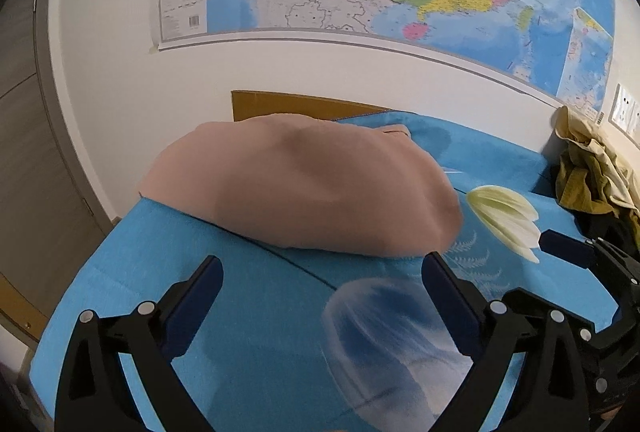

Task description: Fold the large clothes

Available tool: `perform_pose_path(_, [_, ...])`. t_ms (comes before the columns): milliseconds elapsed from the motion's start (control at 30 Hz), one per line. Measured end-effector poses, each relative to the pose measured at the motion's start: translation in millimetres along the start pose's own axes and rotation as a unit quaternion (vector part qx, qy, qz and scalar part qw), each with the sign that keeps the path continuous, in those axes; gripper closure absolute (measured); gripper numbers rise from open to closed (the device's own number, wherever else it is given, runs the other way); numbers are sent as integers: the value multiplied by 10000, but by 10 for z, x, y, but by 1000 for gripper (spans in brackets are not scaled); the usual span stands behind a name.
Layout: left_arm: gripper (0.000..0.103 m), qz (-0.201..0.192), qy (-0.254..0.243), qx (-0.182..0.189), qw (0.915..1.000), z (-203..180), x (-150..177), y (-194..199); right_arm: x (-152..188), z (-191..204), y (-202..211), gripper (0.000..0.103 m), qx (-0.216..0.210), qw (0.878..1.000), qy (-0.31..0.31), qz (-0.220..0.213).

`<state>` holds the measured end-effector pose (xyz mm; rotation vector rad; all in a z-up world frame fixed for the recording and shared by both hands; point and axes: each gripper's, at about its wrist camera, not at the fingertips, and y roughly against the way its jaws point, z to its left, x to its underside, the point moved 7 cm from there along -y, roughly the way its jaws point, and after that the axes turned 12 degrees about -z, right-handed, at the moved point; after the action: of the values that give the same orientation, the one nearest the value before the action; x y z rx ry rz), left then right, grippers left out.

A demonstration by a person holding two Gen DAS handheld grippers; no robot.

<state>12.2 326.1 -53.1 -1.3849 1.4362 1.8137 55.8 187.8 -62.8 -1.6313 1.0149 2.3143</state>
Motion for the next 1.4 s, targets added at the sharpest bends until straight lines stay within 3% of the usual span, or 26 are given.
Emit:
perform_pose_path(533, [7, -83, -37, -37, 10000, -85, 92, 311, 138, 23, 409, 6, 50, 9998, -84, -197])
perform_pose_path(1400, [7, -294, -118, -56, 9995, -115, 85, 557, 177, 80, 606, 6, 53, 9995, -147, -277])
